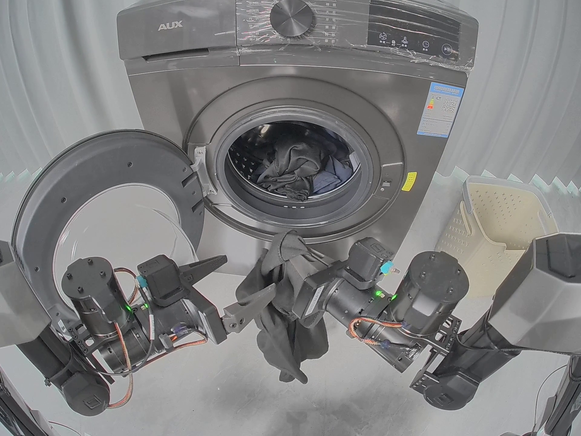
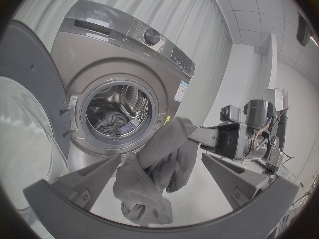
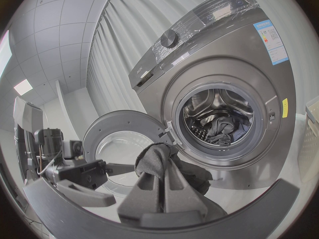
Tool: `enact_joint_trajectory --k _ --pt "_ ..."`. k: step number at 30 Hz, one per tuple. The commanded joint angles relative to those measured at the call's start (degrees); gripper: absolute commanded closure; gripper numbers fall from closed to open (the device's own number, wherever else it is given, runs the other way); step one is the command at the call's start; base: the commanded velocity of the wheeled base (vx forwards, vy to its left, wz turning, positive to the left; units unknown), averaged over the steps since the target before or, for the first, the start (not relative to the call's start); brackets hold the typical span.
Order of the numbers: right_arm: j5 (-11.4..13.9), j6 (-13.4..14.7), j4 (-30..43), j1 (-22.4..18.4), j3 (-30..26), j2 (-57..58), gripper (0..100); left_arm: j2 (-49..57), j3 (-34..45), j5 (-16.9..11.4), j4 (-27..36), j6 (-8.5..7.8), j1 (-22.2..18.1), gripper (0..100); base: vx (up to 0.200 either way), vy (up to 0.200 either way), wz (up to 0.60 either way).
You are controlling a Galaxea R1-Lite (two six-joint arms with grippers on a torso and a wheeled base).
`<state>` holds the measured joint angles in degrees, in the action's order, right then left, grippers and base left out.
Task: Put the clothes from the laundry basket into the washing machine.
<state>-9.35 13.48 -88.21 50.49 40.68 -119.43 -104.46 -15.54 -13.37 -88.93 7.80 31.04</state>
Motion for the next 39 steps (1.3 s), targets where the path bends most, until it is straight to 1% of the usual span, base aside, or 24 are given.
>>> enact_joint_trajectory --k 1,8,13,17,19,24,27,31,38,39 --pt "-0.23 0.05 -0.03 0.04 0.1 1.04 100 -1.89 0.07 0.01 -0.01 0.2 0.16 0 0.0 0.0 0.0" --pt "-0.23 -0.04 -0.03 -0.04 1.16 1.92 100 -5.49 0.69 0.01 -0.01 0.28 -0.36 0 0.0 0.0 0.0" --pt "-0.49 -0.12 -0.03 -0.48 1.68 3.15 100 -8.39 1.04 0.1 -0.01 0.02 -1.33 0 0.0 0.0 0.0" --pt "-1.02 -0.3 0.06 -1.27 1.86 5.52 100 -9.88 1.57 0.01 -0.01 -0.51 -3.26 0 0.0 0.0 0.0" --pt "-1.11 -0.3 0.06 -1.71 2.3 6.14 100 -10.06 1.92 0.01 -0.01 -0.42 -3.79 0 0.0 0.0 0.0" --pt "-1.46 -0.3 0.06 -2.24 3.88 6.4 100 -10.24 4.03 -0.07 -0.01 -0.59 -3.35 0 0.0 0.0 0.0" --pt "-1.99 -0.56 0.14 -2.15 5.29 6.4 100 -12.43 5.17 -0.51 -0.01 -0.86 -3.35 0 0.0 0.0 0.0" --pt "-1.99 -0.74 0.32 -2.07 5.9 6.4 100 -16.39 3.5 -0.69 -0.1 -1.65 -3.88 0 0.0 0.0 0.0" --pt "-1.99 -0.74 0.14 -1.8 5.81 6.49 100 -22.8 -0.37 -0.43 -0.1 -2.35 -4.58 0 0.0 0.0 0.0" --pt "-1.99 -0.74 0.06 -1.54 5.73 6.49 100 -25.35 -2.12 -0.34 -0.19 -2.97 -5.11 0 0.0 0.0 0.0"
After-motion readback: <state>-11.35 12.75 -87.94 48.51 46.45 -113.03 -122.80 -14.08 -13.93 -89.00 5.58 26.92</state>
